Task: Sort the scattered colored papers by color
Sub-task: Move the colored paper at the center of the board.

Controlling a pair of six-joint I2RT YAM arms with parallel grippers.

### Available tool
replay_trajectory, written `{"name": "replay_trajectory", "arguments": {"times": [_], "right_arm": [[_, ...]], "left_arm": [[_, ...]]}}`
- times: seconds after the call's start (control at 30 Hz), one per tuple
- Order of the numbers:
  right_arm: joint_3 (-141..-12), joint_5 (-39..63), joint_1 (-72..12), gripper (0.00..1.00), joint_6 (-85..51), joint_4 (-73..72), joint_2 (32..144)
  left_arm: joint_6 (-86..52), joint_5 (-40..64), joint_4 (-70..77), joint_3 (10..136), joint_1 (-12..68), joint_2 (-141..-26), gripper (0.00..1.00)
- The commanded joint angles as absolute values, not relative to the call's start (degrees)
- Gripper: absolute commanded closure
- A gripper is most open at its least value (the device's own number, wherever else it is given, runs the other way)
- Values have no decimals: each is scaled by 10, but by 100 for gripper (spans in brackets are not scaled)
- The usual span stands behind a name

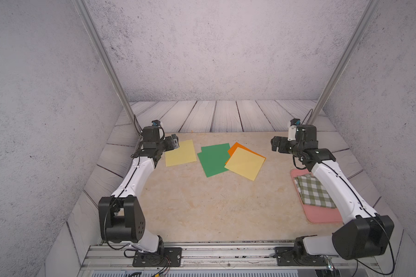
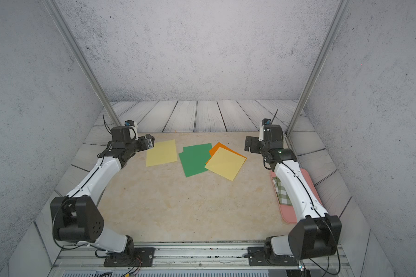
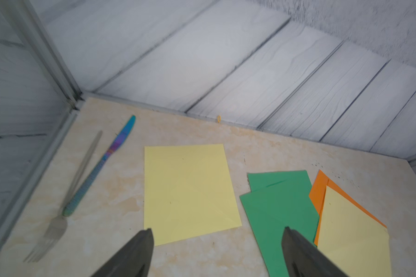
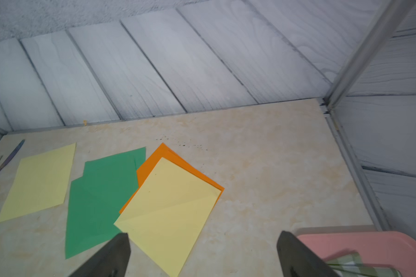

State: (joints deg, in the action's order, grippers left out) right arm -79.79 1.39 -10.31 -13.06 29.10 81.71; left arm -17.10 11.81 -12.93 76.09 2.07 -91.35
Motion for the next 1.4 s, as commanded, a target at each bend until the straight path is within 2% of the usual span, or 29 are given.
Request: {"name": "replay_trajectory", "arguments": {"times": [0.0,0.2,0.4,0.77,0.93,1.13,1.37], "right_arm": [[-877,55,-134,1,-127,411,885],[-1022,138,-178,1,-138,492,1006],[-1136,189,-227,4,-137,576,1128],[-1142,189,-272,4,-114,596,1151],[-1118,173,-277,4,-106,594,1136],[-1088,161,-278,4,-104,592,1127],[-1065,157,-280,3,-111,580,1117]], "left_arm": [[-196,167,-237,860,25,-997,12],[-216,201,-374,1057,25,-1162,19],[-234,202,-419,1143,23,-1260,22],[-247,196,-475,1287,20,-1416,22],[-250,192,-483,1299,19,-1457,21],[-251,206,-492,1259,22,-1453,21],[-266,203,-416,1062,27,-1356,20]]}}
